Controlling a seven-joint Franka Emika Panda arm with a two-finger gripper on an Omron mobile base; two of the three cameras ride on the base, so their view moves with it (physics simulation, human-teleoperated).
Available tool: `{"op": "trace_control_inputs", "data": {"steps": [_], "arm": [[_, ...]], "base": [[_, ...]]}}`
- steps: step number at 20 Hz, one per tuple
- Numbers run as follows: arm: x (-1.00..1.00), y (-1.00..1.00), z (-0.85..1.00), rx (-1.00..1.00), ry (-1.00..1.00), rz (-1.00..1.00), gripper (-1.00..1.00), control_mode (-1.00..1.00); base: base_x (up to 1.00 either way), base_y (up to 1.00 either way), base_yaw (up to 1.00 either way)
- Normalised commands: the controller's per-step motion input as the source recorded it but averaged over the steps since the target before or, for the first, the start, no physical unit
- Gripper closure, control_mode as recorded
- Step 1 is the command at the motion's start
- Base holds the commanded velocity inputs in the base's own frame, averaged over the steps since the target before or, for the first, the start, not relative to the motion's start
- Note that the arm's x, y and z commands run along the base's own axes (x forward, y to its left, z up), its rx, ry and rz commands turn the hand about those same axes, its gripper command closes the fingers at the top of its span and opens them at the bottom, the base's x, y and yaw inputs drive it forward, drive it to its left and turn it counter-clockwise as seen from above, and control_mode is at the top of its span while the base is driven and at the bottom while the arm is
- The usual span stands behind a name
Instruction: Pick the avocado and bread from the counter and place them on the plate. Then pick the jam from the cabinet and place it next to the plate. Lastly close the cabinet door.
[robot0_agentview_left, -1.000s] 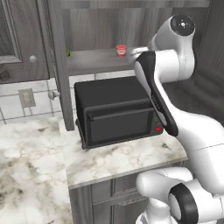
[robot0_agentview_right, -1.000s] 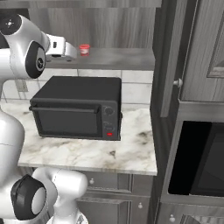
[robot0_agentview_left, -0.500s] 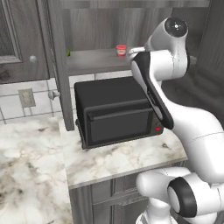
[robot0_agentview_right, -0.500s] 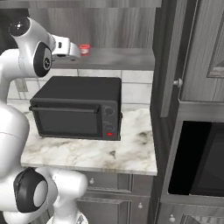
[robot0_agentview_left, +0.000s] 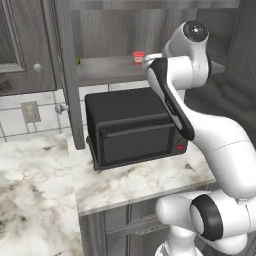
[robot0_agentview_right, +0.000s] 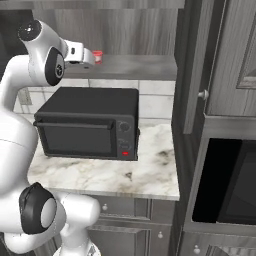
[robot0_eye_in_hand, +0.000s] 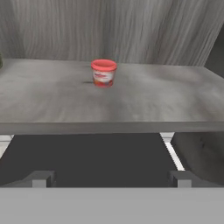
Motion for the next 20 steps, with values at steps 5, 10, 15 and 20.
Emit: {"op": "trace_control_inputs", "data": {"steps": [5, 10, 15, 20], "arm": [[0.13, 0.0, -0.09, 0.0, 0.0, 0.0, -1.0, -1.0], [0.11, 0.0, -0.09, 0.0, 0.0, 0.0, -1.0, -1.0], [0.11, 0.0, -0.09, 0.0, 0.0, 0.0, -1.0, -1.0], [0.16, 0.0, -0.1, 0.0, 0.0, 0.0, -1.0, -1.0]], "base": [[0.0, 0.0, 0.0], [0.0, 0.0, 0.0], [0.0, 0.0, 0.0], [0.0, 0.0, 0.0]]}}
